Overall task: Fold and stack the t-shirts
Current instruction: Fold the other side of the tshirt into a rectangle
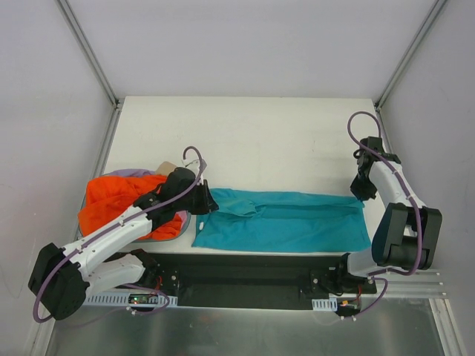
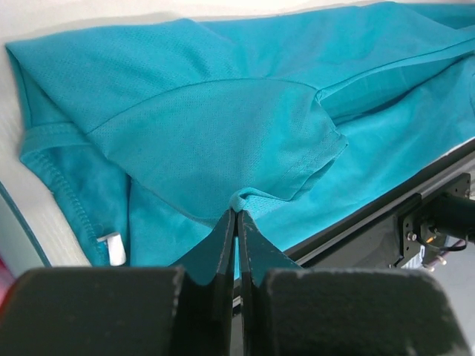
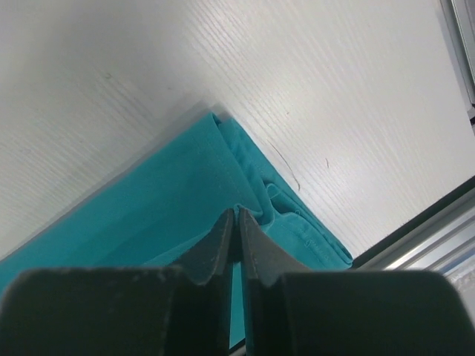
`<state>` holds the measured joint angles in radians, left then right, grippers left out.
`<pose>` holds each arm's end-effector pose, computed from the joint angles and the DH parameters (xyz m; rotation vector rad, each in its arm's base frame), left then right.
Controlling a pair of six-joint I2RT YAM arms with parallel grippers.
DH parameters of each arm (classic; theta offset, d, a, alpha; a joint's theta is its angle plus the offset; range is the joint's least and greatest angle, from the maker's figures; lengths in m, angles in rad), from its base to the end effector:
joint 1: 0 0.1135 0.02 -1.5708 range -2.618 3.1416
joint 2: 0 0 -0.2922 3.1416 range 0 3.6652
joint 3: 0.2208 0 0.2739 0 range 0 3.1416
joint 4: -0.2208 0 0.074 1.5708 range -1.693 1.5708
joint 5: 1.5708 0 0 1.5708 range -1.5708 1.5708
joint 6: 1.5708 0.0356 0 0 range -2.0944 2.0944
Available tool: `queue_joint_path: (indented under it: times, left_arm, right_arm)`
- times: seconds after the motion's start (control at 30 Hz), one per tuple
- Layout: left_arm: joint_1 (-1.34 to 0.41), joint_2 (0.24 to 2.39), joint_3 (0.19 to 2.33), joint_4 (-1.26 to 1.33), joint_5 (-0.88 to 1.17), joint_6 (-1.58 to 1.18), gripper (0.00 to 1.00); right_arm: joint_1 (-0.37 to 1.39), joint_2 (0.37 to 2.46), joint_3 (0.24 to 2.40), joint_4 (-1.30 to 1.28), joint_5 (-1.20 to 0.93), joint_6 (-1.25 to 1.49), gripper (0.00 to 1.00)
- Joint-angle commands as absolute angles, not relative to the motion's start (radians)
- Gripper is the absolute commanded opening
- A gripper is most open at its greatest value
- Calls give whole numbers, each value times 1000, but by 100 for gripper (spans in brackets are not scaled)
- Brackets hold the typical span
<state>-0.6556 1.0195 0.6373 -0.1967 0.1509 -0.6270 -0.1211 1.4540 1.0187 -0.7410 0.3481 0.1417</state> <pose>0.1780 -0.1437 0.2587 0.1260 2.2805 -0.8769 0.2912 -0.0477 0.2462 0.4491 2.6716 -0.4704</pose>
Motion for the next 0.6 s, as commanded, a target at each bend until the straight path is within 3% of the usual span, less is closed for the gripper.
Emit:
queue_joint_path:
  times: [0.0, 0.1, 0.23, 0.27, 0.37, 0.4, 0.43, 0.57]
  left_arm:
    - [-675, 993, 580, -192, 195, -673, 1]
    - [-701, 985, 548, -190, 202, -661, 13]
    - [-726, 945, 535, -190, 233, -638, 41]
    - [-730, 936, 538, -192, 235, -626, 53]
    - [-738, 914, 558, -192, 233, -609, 66]
    - [-742, 923, 575, -189, 235, -604, 99]
    - [-742, 931, 586, -189, 244, -588, 99]
    - [-752, 1018, 647, -164, 267, -571, 99]
  right_arm:
    - [-127, 1425, 985, -813, 422, 210, 10]
    - [-127, 1408, 947, -808, 452, 233, 15]
    - [-129, 1388, 954, -828, 474, 256, 69]
    - [-129, 1382, 959, -834, 474, 259, 76]
    - [-129, 1359, 976, -848, 447, 252, 92]
    - [-127, 1352, 976, -836, 424, 242, 93]
    - [-127, 1342, 974, -828, 391, 220, 100]
    - [-117, 1305, 942, -738, 90, 141, 97]
